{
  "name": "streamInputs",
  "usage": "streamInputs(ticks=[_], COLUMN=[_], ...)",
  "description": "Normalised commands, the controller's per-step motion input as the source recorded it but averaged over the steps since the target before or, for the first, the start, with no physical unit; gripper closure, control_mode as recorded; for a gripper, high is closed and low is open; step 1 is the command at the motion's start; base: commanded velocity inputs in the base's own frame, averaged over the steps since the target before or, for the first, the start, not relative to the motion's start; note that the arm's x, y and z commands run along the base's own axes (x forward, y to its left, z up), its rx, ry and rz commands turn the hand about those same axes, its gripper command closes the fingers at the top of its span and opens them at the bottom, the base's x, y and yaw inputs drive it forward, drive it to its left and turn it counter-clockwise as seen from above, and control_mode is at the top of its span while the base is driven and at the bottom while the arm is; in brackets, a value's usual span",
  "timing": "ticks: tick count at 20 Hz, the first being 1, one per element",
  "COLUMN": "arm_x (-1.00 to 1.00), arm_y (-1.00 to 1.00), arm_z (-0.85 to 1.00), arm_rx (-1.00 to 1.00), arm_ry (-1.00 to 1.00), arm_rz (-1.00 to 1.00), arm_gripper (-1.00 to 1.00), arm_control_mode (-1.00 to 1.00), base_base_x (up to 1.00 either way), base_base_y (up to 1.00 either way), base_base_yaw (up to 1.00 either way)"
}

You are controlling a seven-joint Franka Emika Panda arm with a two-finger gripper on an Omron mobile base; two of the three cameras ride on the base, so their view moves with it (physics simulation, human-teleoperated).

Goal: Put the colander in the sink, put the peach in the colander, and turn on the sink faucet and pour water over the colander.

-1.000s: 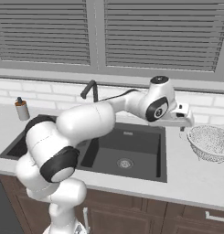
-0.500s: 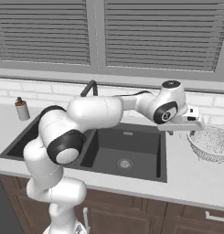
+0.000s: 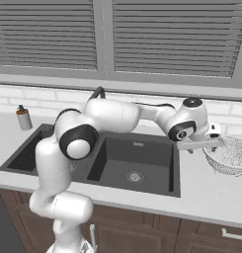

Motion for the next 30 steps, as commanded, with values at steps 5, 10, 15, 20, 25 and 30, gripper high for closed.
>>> streamInputs(ticks=[5,10,15,20,25,30], arm_x=[0.12,0.23,0.3,0.38,0.43,0.18], arm_y=[-0.29,-0.29,-0.17,-0.06,-0.01,-0.02], arm_z=[-0.23,-0.15,-0.22,-0.21,-0.12,-0.24], arm_rx=[0.0,0.0,0.0,0.0,0.0,-0.01], arm_ry=[0.0,0.02,0.08,0.11,0.11,0.13], arm_rz=[0.14,0.14,0.13,0.11,0.09,0.07], arm_gripper=[-1.0,-1.0,-1.0,-1.0,-1.0,-1.0], arm_control_mode=[-1.0,-1.0,-1.0,-1.0,-1.0,-1.0], base_base_x=[0.0,0.0,0.0,0.0,0.0,0.0], base_base_y=[0.0,0.0,0.0,0.0,0.0,0.0], base_base_yaw=[0.0,0.0,0.0,0.0,0.0,0.0])
